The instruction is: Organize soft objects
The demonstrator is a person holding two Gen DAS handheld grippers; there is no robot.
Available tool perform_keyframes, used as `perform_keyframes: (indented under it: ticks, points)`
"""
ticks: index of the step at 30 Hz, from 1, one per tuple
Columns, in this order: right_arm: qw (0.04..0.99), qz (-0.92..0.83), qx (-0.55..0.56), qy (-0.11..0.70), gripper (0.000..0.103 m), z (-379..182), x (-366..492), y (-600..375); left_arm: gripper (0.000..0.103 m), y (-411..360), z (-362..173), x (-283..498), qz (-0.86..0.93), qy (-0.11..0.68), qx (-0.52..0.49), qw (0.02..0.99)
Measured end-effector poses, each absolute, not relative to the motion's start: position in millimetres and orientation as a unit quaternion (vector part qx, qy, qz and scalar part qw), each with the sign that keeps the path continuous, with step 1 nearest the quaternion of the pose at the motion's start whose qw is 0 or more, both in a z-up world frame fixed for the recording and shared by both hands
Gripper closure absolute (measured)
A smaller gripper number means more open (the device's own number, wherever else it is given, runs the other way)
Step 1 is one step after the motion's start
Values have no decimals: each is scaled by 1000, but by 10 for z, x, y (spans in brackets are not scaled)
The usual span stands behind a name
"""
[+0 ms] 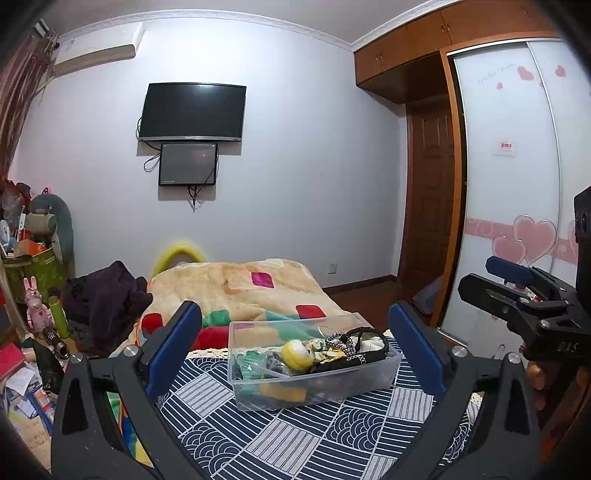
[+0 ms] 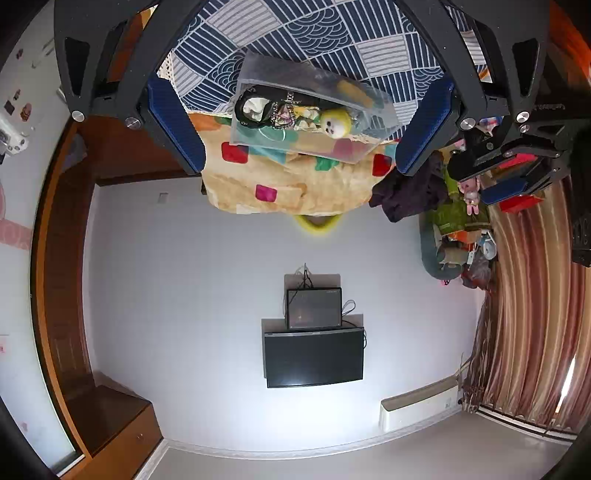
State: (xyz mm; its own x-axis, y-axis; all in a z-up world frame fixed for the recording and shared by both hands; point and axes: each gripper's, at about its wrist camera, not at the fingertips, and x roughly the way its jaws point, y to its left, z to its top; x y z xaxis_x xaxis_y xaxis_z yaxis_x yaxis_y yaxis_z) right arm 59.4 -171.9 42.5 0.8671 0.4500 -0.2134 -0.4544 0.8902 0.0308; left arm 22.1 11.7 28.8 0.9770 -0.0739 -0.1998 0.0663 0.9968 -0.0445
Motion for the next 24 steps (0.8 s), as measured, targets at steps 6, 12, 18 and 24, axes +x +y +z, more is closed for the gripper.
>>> perform_keyframes:
  ticks: [6, 12, 18, 24]
  points:
    - [967, 234, -7, 104, 0, 392, 562, -1739, 1, 94, 290, 194, -34, 98, -13, 994]
    - [967, 233, -4, 104, 0, 386, 542, -1761, 1, 78, 300, 172, -34, 96, -11, 995]
    - [967, 234, -1, 103, 0, 397, 520, -1753, 0, 73, 304, 165, -34, 96, -11, 995]
    - [967, 234, -1, 102, 0, 394, 506, -1760, 0, 64, 305, 162, -35, 97, -10, 995]
